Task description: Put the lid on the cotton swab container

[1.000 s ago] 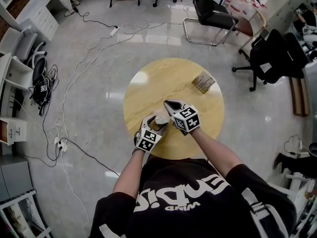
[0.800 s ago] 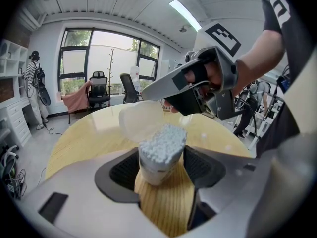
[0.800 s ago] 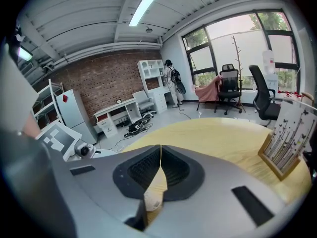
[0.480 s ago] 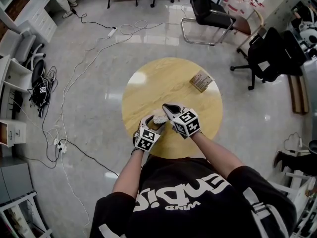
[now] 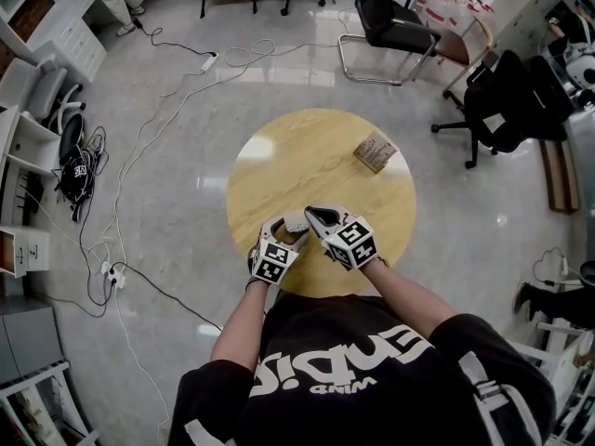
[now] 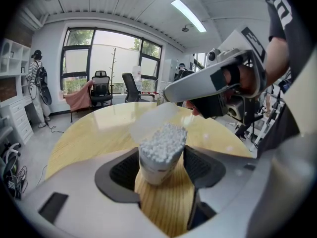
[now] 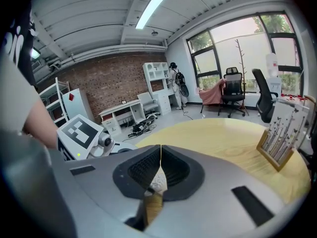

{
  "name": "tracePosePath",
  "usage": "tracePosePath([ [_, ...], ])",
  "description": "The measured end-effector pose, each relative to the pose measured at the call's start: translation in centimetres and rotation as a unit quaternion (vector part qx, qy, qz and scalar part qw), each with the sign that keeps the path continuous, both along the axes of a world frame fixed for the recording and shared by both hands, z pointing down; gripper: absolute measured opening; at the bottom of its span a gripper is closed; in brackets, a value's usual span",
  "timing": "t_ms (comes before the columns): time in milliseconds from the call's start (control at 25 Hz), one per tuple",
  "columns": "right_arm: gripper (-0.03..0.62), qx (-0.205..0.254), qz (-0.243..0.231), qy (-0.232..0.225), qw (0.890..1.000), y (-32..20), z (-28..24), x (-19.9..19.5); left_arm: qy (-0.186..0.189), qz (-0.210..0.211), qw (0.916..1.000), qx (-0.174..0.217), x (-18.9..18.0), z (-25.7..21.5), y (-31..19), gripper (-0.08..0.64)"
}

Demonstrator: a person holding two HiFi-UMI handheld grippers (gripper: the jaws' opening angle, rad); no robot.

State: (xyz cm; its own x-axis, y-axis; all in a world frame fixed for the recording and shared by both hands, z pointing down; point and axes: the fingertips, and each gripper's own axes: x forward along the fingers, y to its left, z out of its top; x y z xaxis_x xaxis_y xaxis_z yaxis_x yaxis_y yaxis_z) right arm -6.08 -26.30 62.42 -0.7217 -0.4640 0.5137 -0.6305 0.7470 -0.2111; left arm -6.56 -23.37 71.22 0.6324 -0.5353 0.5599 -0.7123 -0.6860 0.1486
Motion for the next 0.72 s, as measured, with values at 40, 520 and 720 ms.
tracePosePath([
  [40,0.003,-0.001,-0.003,0.002,1.000,0.3,0.1,0.0,0.000,-0.002,1.0000,0.000,0.0,0.0,0.0,0.288],
  [520,0.003,-0.016,-0.016,0.029,0.999,2.1,2.6,0.4,-0.005,-0.003,1.0000,0.003,-0.2,0.4,-0.1,0.278],
  [720,0.003,-0.021,-0.022,0.027,0.999,2.3,2.7,0.6,-0.005,-0.003,1.0000,-0.001,-0.2,0.2,0.0,0.276],
])
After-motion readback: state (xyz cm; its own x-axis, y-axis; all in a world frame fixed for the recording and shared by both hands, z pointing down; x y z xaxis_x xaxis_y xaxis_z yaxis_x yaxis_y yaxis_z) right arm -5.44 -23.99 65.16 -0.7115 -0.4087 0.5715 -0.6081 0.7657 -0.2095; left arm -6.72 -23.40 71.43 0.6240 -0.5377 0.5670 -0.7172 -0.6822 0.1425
